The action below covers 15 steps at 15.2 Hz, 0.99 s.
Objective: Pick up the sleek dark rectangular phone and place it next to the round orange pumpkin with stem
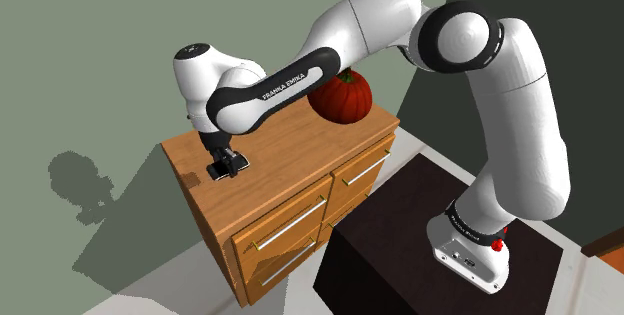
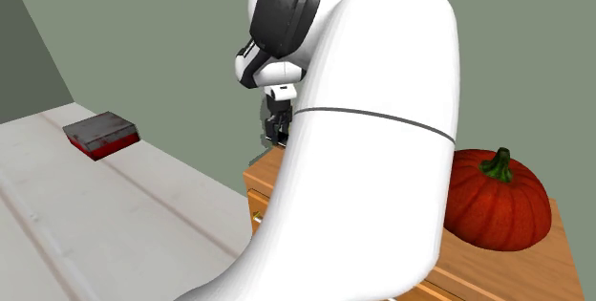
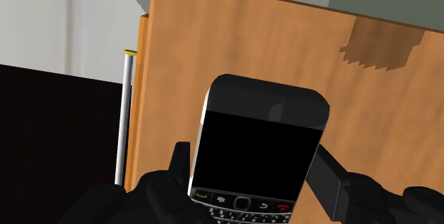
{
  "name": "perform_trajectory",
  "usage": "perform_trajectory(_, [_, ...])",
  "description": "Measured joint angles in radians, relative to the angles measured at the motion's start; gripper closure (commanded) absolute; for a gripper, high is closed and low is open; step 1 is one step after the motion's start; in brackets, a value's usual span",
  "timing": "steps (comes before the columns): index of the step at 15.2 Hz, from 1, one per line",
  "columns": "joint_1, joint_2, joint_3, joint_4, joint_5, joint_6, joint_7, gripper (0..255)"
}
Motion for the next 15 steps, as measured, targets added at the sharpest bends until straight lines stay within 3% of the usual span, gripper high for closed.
perform_trajectory(15, [-0.015, -0.089, 0.039, 0.066, 0.052, -0.145, -0.030, 255])
